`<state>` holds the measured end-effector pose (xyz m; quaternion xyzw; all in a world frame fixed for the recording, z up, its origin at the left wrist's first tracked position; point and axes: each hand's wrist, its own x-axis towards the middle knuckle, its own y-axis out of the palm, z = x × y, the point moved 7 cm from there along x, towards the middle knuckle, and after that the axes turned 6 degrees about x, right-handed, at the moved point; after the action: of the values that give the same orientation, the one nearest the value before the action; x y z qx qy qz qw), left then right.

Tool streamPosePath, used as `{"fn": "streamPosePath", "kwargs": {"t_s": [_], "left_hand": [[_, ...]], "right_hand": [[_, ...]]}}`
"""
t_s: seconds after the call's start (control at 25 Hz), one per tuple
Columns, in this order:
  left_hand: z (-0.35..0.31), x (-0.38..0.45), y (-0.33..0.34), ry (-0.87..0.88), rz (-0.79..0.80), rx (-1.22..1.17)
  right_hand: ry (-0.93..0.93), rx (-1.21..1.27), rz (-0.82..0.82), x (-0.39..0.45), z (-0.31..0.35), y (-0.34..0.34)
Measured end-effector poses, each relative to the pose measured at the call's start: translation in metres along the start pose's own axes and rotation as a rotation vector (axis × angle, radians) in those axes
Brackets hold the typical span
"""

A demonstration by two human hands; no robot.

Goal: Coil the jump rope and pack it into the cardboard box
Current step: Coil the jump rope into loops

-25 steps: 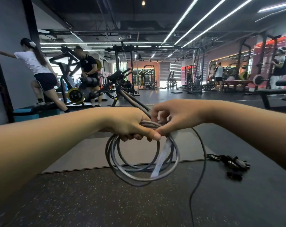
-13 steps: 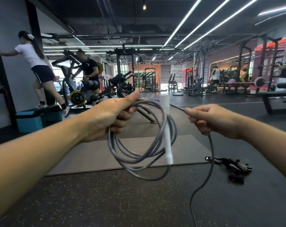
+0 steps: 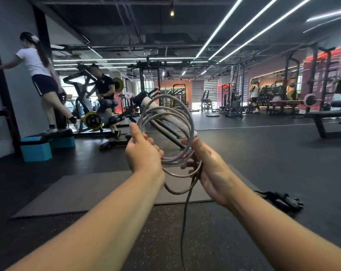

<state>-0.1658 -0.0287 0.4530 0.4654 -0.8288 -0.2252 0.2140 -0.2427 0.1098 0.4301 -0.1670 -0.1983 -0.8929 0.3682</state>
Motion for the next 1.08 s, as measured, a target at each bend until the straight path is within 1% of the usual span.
{"fn": "streamPosePath", "kwargs": {"t_s": [0.12, 0.24, 0.28, 0.36, 0.44, 0.48, 0.52, 0.56, 0.6, 0.68, 0.72, 0.76, 0.8, 0.84, 0.88, 0.92, 0.96, 1.0, 1.08], "left_hand": [[0.012, -0.004, -0.011, 0.045, -0.058, 0.080], [0.023, -0.003, -0.018, 0.068, 0.004, 0.146], [0.030, -0.002, -0.020, 0.035, 0.042, 0.186], [0.048, 0.005, -0.034, -0.085, 0.078, 0.316], [0.057, 0.014, -0.052, -0.169, 0.014, 0.423], [0.049, 0.017, -0.059, -0.142, -0.049, 0.503], [0.031, 0.018, -0.065, -0.038, -0.119, 0.643], [0.006, 0.017, -0.064, 0.150, -0.145, 0.829], [-0.019, 0.012, -0.054, 0.410, -0.109, 1.018], [-0.048, -0.009, -0.016, 0.952, 0.125, 1.416], [-0.048, -0.018, 0.003, 1.132, 0.272, 1.591], [-0.044, -0.021, 0.018, 1.196, 0.430, 1.693], [-0.038, -0.020, 0.029, 1.132, 0.611, 1.732], [-0.033, -0.016, 0.036, 0.960, 0.796, 1.715], [-0.026, -0.014, 0.040, 0.746, 0.982, 1.645], [-0.019, -0.013, 0.040, 0.558, 1.119, 1.579], [-0.015, -0.015, 0.040, 0.477, 1.195, 1.560], [-0.013, -0.016, 0.039, 0.485, 1.229, 1.608], [-0.009, -0.016, 0.038, 0.573, 1.234, 1.770]], "right_hand": [[-0.103, -0.097, -0.064, 0.000, 0.005, 0.011], [-0.139, -0.188, -0.146, 0.006, 0.008, 0.013], [-0.132, -0.213, -0.140, 0.008, 0.009, 0.013], [-0.114, -0.279, -0.093, 0.015, 0.015, 0.014], [-0.114, -0.414, -0.003, 0.022, 0.023, 0.015], [-0.109, -0.510, 0.052, 0.025, 0.025, 0.016], [-0.096, -0.601, 0.104, 0.027, 0.025, 0.017], [-0.081, -0.679, 0.143, 0.029, 0.026, 0.017], [-0.070, -0.743, 0.166, 0.031, 0.026, 0.016], [-0.078, -0.870, 0.214, 0.033, 0.031, 0.017], [-0.097, -0.947, 0.257, 0.033, 0.033, 0.021], [-0.117, -1.027, 0.309, 0.033, 0.034, 0.026], [-0.130, -1.097, 0.360, 0.034, 0.035, 0.031], [-0.136, -1.147, 0.400, 0.034, 0.035, 0.034], [-0.132, -1.173, 0.430, 0.035, 0.036, 0.036], [-0.114, -1.174, 0.455, 0.035, 0.036, 0.036], [-0.080, -1.155, 0.489, 0.034, 0.036, 0.036], [-0.038, -1.124, 0.532, 0.031, 0.034, 0.036], [0.066, -1.063, 0.579, 0.024, 0.031, 0.033]]}}
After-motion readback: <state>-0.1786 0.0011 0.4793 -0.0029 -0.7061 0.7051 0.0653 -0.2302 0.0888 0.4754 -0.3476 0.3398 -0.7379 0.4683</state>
